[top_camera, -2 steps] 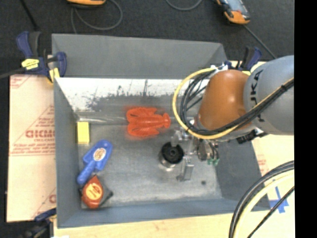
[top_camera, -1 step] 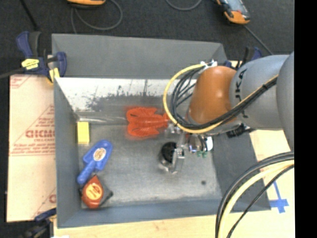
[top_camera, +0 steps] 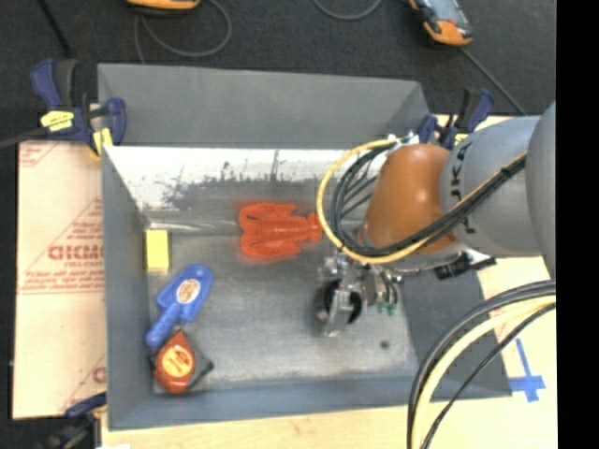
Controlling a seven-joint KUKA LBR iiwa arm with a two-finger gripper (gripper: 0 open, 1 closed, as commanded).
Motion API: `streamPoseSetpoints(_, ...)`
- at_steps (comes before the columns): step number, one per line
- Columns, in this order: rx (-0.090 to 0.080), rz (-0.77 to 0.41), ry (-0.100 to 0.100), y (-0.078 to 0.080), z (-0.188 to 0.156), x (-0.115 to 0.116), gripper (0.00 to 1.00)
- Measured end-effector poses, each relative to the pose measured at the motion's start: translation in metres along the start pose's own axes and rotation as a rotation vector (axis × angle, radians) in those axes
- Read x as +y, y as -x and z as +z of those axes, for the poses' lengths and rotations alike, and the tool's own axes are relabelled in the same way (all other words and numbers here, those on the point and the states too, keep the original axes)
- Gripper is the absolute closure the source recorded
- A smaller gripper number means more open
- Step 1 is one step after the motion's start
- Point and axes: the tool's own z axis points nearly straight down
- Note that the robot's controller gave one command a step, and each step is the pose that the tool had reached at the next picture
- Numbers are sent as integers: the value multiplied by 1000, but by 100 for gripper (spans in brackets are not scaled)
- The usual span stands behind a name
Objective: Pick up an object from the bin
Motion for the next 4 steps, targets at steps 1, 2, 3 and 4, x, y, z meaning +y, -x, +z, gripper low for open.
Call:
streamPoseSetpoints(1,-1,-1,0,1,1,0,100)
streamPoseSetpoints(2,-5,-11,-1,11,19,5,100)
streamPoseSetpoints(3,-3,-4,-1,-14,24,28,100)
streamPoseSetpoints(4,1,-13,0,-1,24,47,100)
